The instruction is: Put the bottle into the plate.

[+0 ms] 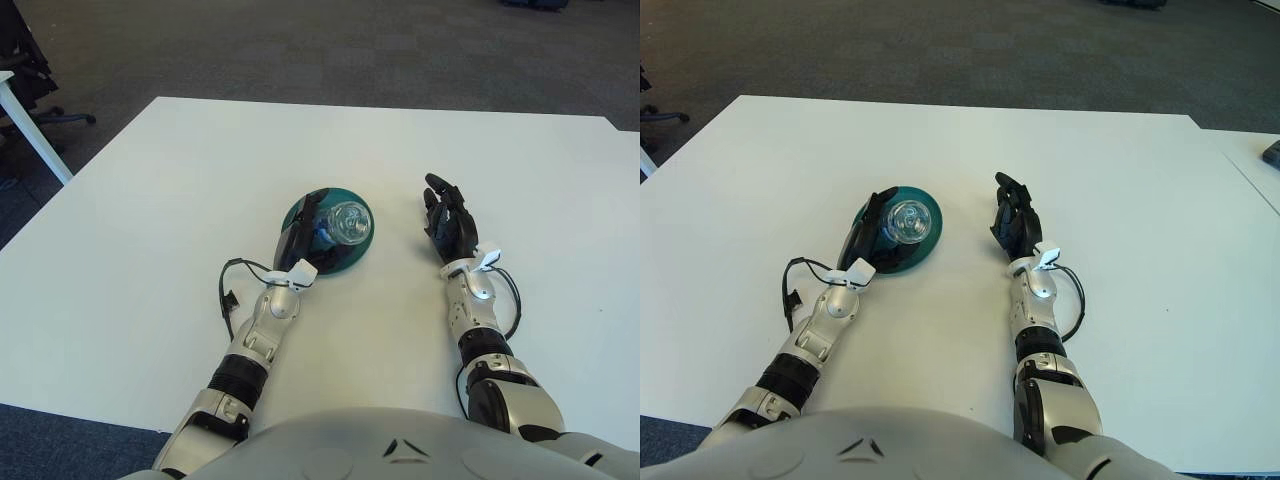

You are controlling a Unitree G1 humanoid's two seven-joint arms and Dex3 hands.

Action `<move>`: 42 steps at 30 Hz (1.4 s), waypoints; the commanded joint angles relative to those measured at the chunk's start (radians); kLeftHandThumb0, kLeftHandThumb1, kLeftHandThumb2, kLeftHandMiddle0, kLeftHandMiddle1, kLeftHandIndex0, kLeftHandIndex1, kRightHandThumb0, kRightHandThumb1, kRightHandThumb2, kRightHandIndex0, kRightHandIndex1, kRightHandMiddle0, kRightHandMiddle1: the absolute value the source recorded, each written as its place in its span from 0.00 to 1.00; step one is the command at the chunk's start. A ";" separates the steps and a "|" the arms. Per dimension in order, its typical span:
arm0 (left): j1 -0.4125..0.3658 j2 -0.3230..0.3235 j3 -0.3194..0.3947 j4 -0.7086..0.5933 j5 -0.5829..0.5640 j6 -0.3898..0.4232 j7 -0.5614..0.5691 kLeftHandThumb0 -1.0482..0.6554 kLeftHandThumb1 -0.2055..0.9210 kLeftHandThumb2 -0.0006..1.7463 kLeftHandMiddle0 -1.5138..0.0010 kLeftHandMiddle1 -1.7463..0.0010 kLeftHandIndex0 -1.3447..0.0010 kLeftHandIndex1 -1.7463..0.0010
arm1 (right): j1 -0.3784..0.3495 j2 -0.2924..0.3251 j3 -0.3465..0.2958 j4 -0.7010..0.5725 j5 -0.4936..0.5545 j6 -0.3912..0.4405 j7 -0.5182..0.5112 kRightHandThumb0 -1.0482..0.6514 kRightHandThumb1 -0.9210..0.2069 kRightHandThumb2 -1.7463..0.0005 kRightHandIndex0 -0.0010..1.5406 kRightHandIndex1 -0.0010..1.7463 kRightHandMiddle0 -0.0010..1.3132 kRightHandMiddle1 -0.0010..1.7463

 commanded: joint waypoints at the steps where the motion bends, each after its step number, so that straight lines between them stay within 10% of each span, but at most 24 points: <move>1: -0.010 0.002 -0.004 0.009 0.007 0.015 0.008 0.00 1.00 0.15 0.93 0.95 1.00 0.73 | 0.106 0.031 -0.011 0.119 0.024 0.034 0.000 0.16 0.00 0.53 0.23 0.01 0.00 0.38; 42: 0.003 -0.011 0.005 -0.026 -0.045 0.074 -0.024 0.00 1.00 0.21 0.94 0.99 1.00 0.81 | 0.086 0.011 0.001 0.146 0.021 0.045 -0.004 0.16 0.00 0.53 0.23 0.00 0.00 0.39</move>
